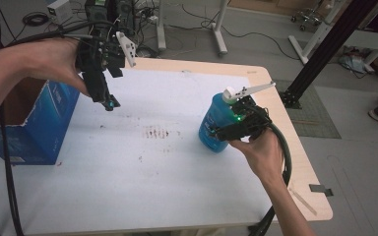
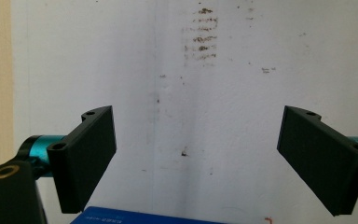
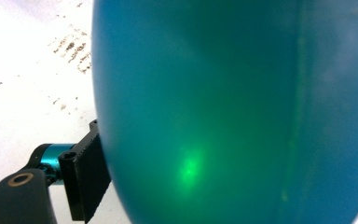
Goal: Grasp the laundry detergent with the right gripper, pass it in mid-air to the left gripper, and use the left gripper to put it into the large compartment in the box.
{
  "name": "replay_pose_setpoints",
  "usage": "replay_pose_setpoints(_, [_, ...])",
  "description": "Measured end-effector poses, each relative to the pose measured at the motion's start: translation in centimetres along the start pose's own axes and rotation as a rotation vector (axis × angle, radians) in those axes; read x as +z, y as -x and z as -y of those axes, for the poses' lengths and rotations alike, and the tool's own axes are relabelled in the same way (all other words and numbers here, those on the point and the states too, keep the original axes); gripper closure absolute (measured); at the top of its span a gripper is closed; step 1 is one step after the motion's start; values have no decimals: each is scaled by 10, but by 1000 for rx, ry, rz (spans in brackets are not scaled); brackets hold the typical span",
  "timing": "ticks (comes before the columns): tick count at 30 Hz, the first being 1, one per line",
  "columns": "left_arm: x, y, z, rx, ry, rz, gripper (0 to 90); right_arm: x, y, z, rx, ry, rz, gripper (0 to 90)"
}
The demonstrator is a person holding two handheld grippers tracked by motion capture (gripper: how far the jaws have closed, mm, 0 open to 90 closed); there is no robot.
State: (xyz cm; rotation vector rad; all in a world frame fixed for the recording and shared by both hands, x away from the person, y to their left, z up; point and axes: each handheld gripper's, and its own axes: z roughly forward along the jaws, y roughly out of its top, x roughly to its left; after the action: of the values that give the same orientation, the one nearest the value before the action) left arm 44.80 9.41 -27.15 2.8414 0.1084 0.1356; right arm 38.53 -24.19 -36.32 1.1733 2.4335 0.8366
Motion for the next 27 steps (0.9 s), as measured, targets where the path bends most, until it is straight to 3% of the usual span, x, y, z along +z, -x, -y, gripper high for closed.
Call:
replay_pose_setpoints(2, [0,0,0,-1,0,1,117,0,0,0,-3,-2,-5,176])
replay_pose_setpoints(15, [0,0,0,-1,4,-1,117,1,1,0,7,15,0,184])
replay_pose_setpoints(17, [0,0,0,-2,4,-1,116,0,2,0,1,17,-6,249])
replay_pose_setpoints(27, [0,0,0,1,4,-3,117,0,1,0,6,33,-5,272])
